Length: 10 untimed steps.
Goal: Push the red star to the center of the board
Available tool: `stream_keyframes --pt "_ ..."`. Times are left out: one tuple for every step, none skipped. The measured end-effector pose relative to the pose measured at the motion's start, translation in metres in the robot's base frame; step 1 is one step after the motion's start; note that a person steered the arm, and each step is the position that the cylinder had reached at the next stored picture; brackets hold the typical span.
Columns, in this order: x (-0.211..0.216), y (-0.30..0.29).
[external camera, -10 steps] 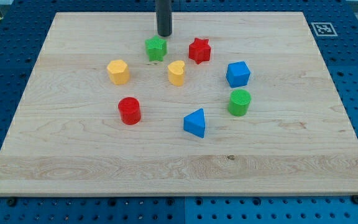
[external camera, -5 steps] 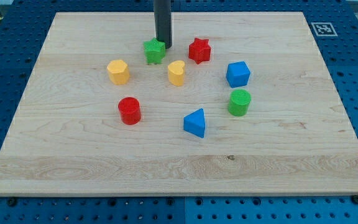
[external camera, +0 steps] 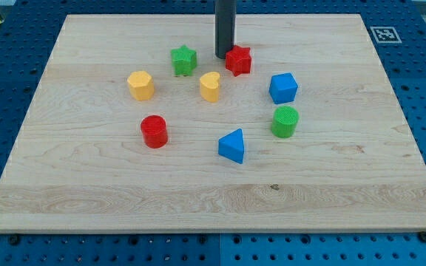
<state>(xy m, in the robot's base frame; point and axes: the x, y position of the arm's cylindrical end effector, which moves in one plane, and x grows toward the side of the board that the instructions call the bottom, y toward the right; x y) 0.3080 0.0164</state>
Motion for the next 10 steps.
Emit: stream_keyframes --pt "-0.002 0.000" --pt "-0.005 0.002" --pt "-0.017 0.004" --pt "-0.017 0.039" --pt "-0.011 0.056" --pt "-0.005 0.052" --pt "0.002 0.043" --pt "0.018 0.035" --pt "0.034 0.019" --pt "0.061 0.013"
